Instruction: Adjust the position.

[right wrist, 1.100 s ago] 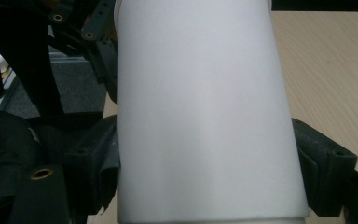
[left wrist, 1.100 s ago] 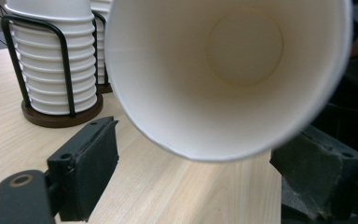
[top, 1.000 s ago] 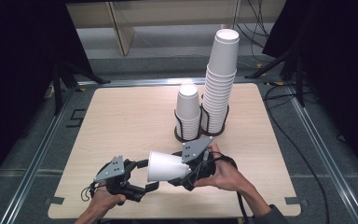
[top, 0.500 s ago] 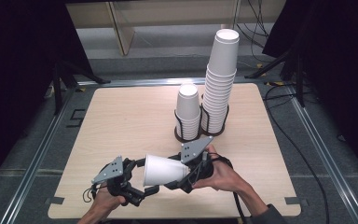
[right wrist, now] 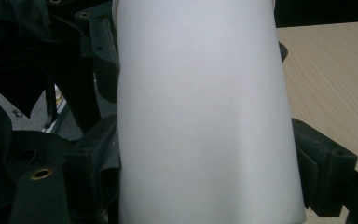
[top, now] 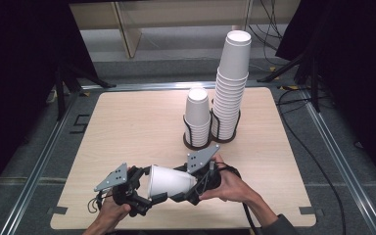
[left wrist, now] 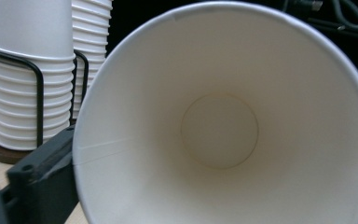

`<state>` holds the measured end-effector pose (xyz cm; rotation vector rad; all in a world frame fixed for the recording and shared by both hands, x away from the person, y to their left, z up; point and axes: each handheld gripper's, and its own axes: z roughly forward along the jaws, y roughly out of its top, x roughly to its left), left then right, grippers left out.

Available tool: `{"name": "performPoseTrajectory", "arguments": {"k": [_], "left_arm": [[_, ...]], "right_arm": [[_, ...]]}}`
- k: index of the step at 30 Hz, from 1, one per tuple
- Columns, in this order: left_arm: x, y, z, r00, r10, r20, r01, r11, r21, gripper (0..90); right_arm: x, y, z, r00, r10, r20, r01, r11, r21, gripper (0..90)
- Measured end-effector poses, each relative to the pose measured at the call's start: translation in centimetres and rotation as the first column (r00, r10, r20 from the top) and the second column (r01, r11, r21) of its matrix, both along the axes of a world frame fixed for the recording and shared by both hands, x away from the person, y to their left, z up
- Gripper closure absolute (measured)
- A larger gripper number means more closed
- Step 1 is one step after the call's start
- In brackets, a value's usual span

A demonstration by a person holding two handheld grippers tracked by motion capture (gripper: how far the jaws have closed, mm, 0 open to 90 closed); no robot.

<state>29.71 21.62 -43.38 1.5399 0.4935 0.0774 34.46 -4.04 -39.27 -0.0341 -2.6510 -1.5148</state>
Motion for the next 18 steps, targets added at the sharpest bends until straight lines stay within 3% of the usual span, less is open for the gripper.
{"name": "performPoseTrajectory", "arguments": {"k": [7,13,18], "left_arm": [[0.13,0.34,0.27,0.9997,-0.022,0.011,0.022,0.9996,-0.019,6.1],[-0.05,0.29,0.55,0.9994,-0.02,0.029,0.02,0.9998,-0.003,7.7],[-0.24,0.09,0.76,0.9992,-0.003,0.039,0.002,0.9996,0.028,8.3]], "right_arm": [[0.19,-0.16,-0.27,0.9995,0.013,-0.029,-0.013,1.0,0.013,21.4],[0.37,-0.25,-0.47,0.9992,0.029,-0.029,-0.029,0.999,0.023,21.0],[0.26,-0.27,-0.49,0.9992,-0.006,-0.039,0.006,1.0,-0.014,16.7]]}}
